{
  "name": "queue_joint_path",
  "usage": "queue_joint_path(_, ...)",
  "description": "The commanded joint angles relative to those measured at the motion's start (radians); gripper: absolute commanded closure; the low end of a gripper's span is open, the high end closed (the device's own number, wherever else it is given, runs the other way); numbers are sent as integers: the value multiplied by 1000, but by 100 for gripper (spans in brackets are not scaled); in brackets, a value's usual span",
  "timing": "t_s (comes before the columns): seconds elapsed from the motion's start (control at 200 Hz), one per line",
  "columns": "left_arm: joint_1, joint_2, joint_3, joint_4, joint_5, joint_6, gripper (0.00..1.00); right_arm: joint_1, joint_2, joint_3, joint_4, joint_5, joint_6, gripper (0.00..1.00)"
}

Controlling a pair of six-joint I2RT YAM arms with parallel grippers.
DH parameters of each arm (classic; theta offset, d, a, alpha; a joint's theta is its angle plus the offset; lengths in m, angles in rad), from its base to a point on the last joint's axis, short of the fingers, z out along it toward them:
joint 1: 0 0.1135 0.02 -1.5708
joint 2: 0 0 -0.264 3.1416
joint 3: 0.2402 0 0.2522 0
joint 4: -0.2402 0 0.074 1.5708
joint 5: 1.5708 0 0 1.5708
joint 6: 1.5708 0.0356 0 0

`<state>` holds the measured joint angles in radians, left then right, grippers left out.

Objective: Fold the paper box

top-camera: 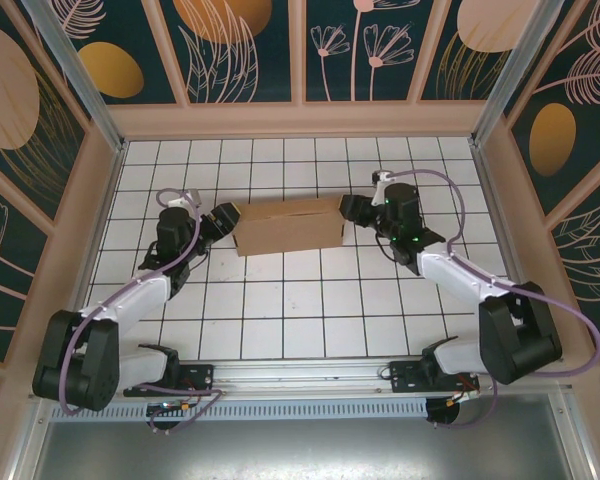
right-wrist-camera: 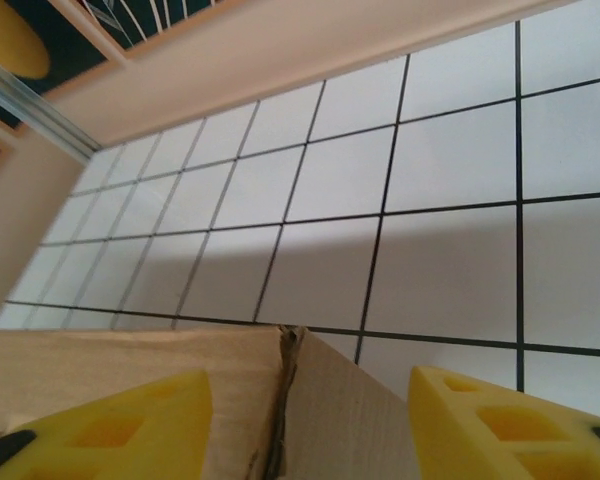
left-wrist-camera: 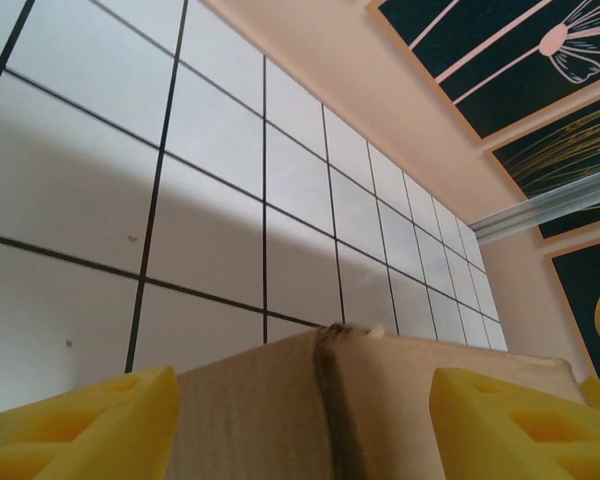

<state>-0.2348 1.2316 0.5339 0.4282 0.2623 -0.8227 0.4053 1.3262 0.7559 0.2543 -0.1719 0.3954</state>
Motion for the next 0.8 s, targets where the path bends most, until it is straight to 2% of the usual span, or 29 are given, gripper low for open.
queue_joint_path(0.0,7,-41,72,-78,-6,37,32,-30,-51,55,-32,-88,26,41)
queue_joint_path(0.16,8,-59,93,-129,-12,51,32,-43,-52,48,-53,-114,38,41)
queue_joint_path(0.305,9,-63,59,-120,25,23,37,-41,-11,47,-77,-132,56,42)
queue_joint_path(0.636,7,-14,-18,24,155,-94,58,9,59,39,-47,-191,105,56)
queue_joint_path(0.706,7,5,-8,48,181,-108,64,15,66,45,-31,-211,125,60)
queue_joint_path(0.796,8,31,9,90,207,-137,74,15,66,57,-14,-225,151,61)
